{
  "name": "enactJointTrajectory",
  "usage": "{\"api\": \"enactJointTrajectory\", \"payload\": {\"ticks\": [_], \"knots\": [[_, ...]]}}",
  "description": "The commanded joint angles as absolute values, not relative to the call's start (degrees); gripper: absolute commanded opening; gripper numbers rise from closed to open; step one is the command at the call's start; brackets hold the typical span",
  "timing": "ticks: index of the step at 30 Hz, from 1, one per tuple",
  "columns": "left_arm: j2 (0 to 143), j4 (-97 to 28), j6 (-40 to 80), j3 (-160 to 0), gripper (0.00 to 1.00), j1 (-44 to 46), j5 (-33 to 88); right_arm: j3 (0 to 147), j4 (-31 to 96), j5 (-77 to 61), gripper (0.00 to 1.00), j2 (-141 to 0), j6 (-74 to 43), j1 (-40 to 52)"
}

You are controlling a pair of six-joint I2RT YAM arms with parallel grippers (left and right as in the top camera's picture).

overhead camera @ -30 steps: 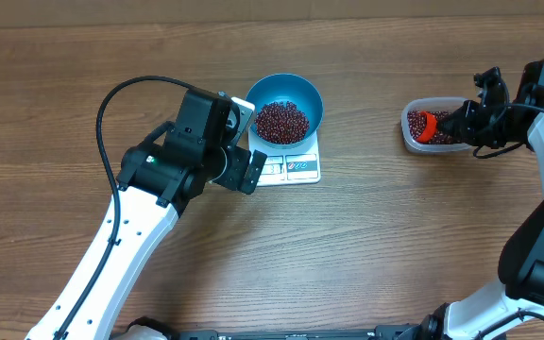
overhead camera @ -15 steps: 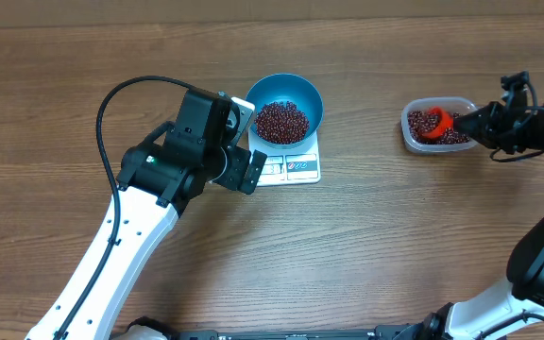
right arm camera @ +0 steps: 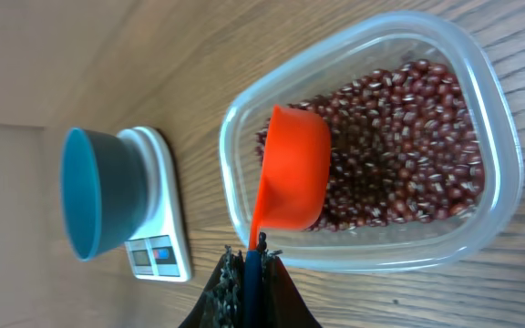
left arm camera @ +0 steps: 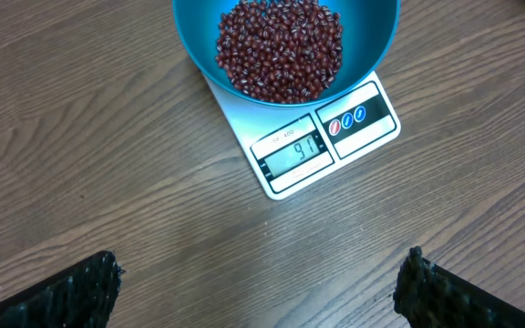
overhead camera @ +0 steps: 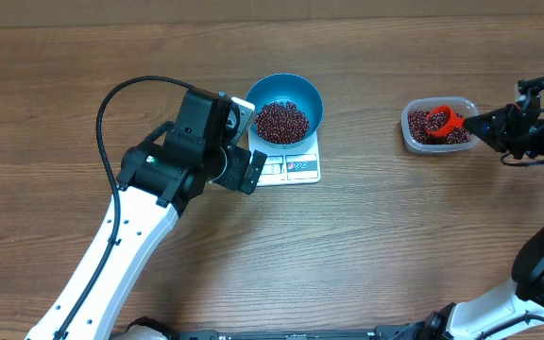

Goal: Scoop item into bowl and weigh 150g on scale
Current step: 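Lower the red cup into the beans and scoop with the right gripper, then lift the filled red cup and carry it over the blue bowl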

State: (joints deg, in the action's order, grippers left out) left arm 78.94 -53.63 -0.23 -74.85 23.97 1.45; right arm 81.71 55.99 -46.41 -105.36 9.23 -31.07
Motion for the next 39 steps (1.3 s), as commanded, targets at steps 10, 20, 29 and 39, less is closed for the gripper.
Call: {"api": "enactJointTrajectory", "payload": {"ticks": [10, 20, 29, 39], "knots": [[79.4, -53.54, -1.32, -75.61, 0.99, 24.01, 1.26, 81.43, 57.74, -58.65, 0.03, -103.96, 12.25, -32.23], [79.4, -53.54, -1.32, -75.61, 1.0, 24.01, 1.26, 81.43, 58.89, -69.65, 0.04, -103.94, 14.85, -30.09], [79.4, -53.54, -1.32, -75.61, 1.0, 24.01, 1.26, 81.87, 55.92, -70.46, 0.04, -103.94, 14.81, -18.15], [79.4, -53.54, -1.32, -75.61, 0.99, 24.01, 1.26, 86.54, 50.65, -65.78, 0.04, -103.92, 14.81, -4.38]]}}
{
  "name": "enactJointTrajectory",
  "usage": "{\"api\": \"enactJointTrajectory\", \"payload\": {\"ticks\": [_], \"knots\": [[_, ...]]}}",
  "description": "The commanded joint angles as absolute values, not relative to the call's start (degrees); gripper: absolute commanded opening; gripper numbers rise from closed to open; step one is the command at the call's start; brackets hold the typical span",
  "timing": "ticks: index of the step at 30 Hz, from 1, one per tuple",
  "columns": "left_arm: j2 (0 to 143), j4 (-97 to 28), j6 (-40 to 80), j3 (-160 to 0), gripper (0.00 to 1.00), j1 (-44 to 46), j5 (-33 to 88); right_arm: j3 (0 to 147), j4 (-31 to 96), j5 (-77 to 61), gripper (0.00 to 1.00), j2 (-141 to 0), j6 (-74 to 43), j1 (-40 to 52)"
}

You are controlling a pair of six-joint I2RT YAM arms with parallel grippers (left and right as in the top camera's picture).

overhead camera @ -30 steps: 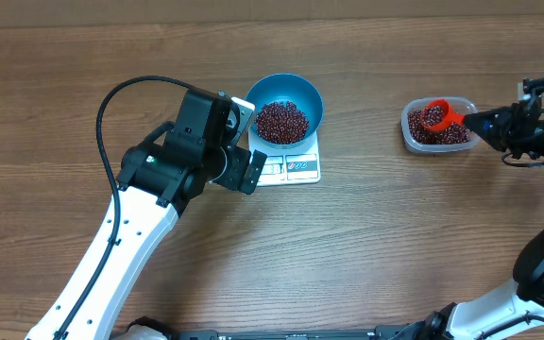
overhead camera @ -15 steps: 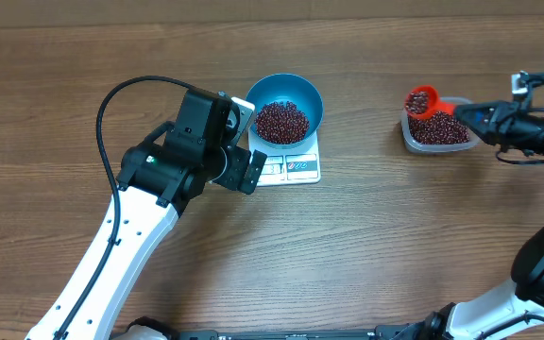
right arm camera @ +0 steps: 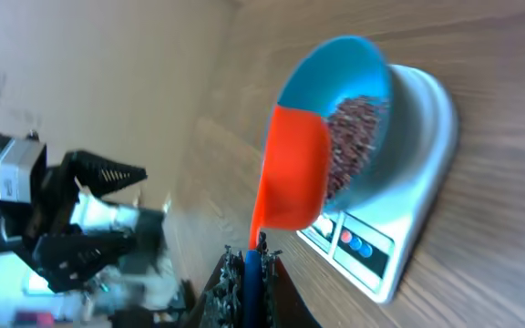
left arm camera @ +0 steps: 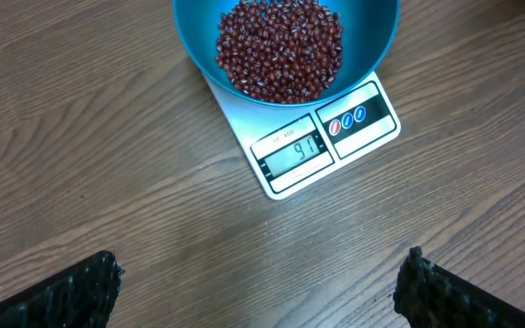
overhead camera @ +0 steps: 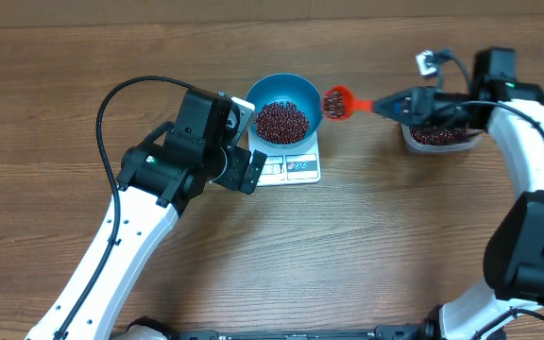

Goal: Scoop item into bowl and weigh 150g on scale
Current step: 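Lift the filled red cup and carry it over the blue bowl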

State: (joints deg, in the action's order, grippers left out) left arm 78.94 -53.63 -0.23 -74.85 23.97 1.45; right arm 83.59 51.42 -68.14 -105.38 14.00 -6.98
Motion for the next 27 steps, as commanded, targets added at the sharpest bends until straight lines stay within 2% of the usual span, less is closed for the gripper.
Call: {"api": "enactJointTrajectory", "payload": {"ticks": [1, 10, 27], "knots": [[79.4, -53.54, -1.3, -75.61, 0.99, 24.01, 1.28, 86.87, 50.52, -63.83, 0.04, -103.92, 14.81, -3.2], [79.4, -53.54, -1.32, -75.61, 0.99, 24.01, 1.26, 90.15, 48.27, -51.24, 0.04, -103.92, 11.88, 5.43], [79.4, -53.54, -1.3, -75.61, 0.99, 24.01, 1.26, 96.57, 48.49, -35.55, 0.04, -103.88, 10.46, 13.76]]}}
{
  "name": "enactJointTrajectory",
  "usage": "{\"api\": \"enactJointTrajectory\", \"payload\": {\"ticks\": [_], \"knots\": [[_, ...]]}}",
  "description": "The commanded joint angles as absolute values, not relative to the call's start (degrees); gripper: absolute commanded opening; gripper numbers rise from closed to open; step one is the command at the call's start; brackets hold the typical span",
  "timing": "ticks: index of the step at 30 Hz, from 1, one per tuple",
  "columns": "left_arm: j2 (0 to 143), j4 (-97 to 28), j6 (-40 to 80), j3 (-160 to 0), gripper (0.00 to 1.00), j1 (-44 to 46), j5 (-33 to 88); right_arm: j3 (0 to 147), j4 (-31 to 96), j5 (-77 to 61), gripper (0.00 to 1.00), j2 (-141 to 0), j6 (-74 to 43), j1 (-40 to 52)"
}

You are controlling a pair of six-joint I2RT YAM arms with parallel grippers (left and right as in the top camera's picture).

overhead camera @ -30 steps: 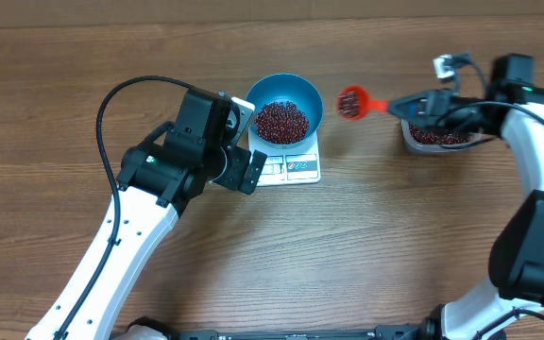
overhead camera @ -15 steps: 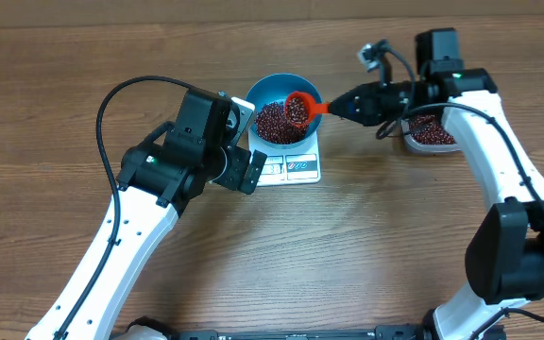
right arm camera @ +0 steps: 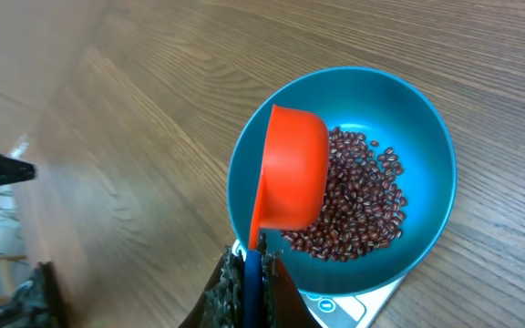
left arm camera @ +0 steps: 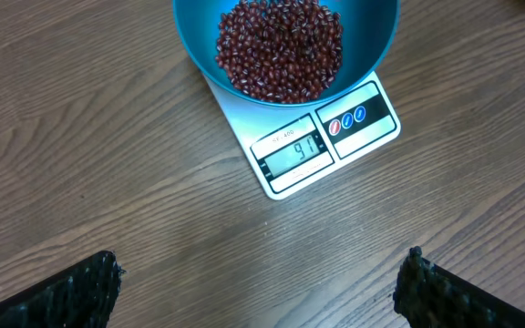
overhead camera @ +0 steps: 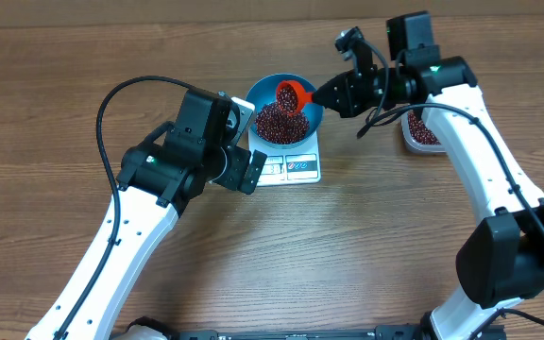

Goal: Scoop item into bowl and weigh 150g on scale
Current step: 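Lift the filled red cup and carry it over the blue bowl, then tip the red cup to pour beans into the blue bowl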

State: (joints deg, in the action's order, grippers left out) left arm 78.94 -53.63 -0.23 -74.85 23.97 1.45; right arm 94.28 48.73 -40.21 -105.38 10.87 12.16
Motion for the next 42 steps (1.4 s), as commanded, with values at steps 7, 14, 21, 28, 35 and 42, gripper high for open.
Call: {"api": "enactJointTrajectory", "payload": {"ticks": [7, 14, 21, 28, 35, 42], "knots": [[79.4, -53.54, -1.32, -75.61, 0.99, 24.01, 1.26, 96.88, 48.49, -28.51, 0.04, -103.77, 10.46, 16.88], [79.4, -53.56, -1.32, -75.61, 1.0, 24.01, 1.28, 96.88, 48.53, -28.05, 0.04, -103.72, 10.24, 17.19], [79.4, -53.54, -1.32, -75.61, 1.0, 24.01, 1.26, 96.88, 49.15, -28.03, 0.04, -103.7, 10.26, 17.21], [79.4, -53.54, -1.32, -75.61, 0.99, 24.01, 1.26, 96.88, 49.34, -28.03, 0.04, -103.5, 10.26, 17.21], [79.4, -53.54, -1.32, -75.61, 0.99, 24.01, 1.26, 96.88, 49.56, -25.26, 0.04, -101.47, 10.26, 17.58], [79.4, -53.54, -1.32, -75.61, 1.0, 24.01, 1.26, 96.88, 49.5, -21.43, 0.04, -98.3, 10.33, 17.93]]}}
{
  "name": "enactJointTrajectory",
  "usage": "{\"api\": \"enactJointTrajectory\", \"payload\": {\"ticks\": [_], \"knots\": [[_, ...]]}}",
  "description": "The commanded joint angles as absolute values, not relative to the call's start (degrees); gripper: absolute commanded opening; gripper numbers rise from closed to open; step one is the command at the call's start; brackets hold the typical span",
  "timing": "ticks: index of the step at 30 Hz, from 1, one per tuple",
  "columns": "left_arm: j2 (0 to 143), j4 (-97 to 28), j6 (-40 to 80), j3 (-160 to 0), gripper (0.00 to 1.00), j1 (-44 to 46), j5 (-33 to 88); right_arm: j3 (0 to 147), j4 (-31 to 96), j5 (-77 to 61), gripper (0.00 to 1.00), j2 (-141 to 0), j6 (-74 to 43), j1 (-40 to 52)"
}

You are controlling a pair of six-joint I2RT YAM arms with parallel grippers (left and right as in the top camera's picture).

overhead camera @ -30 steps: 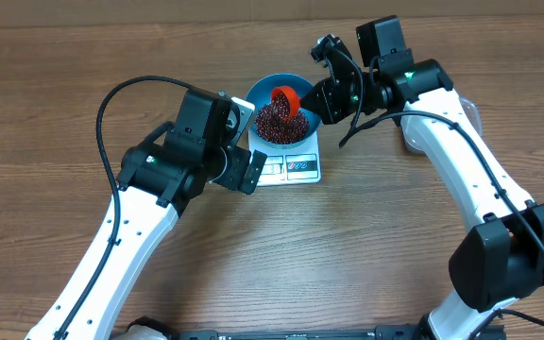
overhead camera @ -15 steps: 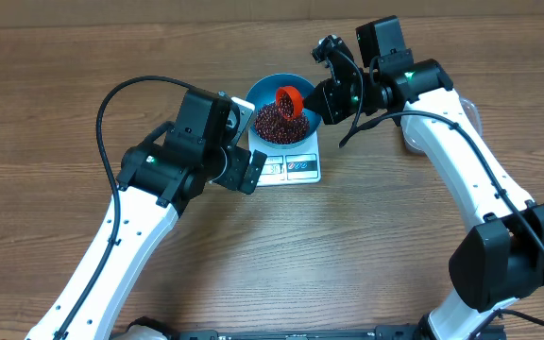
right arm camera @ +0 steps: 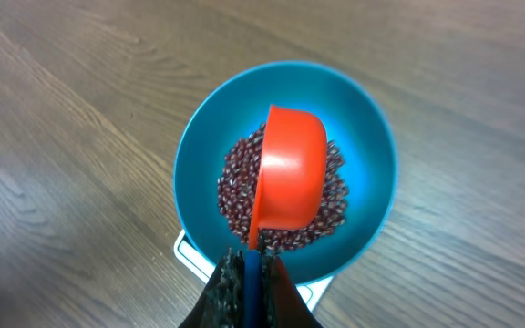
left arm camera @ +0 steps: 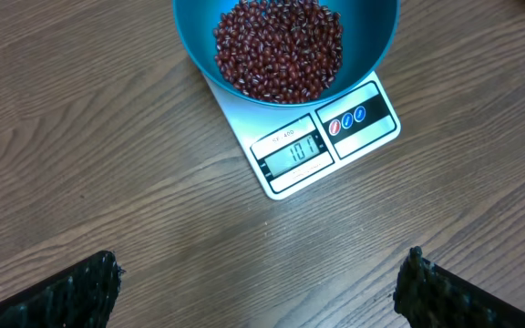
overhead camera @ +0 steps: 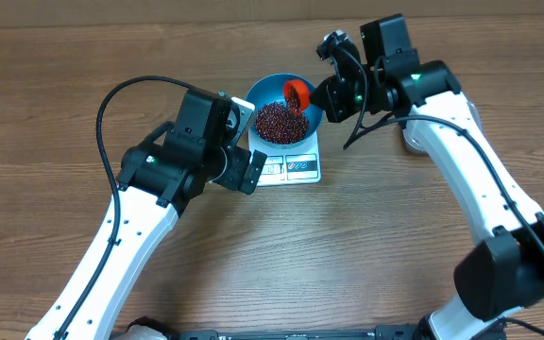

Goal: Scoop item into bowl and weigh 150g on scale
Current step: 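Tip the red cup to pour beans into the blue bowl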

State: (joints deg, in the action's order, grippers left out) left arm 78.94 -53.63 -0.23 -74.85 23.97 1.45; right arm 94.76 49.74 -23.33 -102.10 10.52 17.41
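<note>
A blue bowl (overhead camera: pixel 294 92) holding red beans (left arm camera: pixel 279 47) sits on a small white scale (left arm camera: pixel 322 137) whose display reads 101. My right gripper (right arm camera: pixel 252 264) is shut on the blue handle of an orange scoop (right arm camera: pixel 290 173). The scoop (overhead camera: pixel 297 93) is tipped over the bowl, above the beans. My left gripper (left arm camera: pixel 253 282) hangs open over bare wood just in front of the scale, its fingertips (left arm camera: pixel 85 278) spread wide with nothing between them.
A clear tub of beans (overhead camera: pixel 410 140) at the right is mostly hidden behind my right arm. The left arm (overhead camera: pixel 173 156) stands just left of the scale. Bare wooden table (overhead camera: pixel 366 246) stretches in front.
The scoop is tilted further over the bowl and beans have gone in. The scale reading rose from 91 to 101. The left gripper has not moved.
The scoop first lay in the tub of beans at the right, with the scale at 91. Then it was loaded beside the bowl's right rim, then over the bowl. Now it is tipped there and the scale shows 101.
</note>
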Motion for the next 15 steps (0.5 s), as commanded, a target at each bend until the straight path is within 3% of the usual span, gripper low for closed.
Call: {"api": "enactJointTrajectory", "payload": {"ticks": [1, 15], "knots": [[79.4, -53.54, -1.32, -75.61, 1.0, 24.01, 1.26, 96.9, 49.45, -21.43, 0.04, -98.02, 10.33, 17.96], [79.4, -53.54, -1.32, -75.61, 1.0, 24.01, 1.26, 96.88, 49.56, -18.68, 0.04, -96.92, 13.82, 21.45]]}}
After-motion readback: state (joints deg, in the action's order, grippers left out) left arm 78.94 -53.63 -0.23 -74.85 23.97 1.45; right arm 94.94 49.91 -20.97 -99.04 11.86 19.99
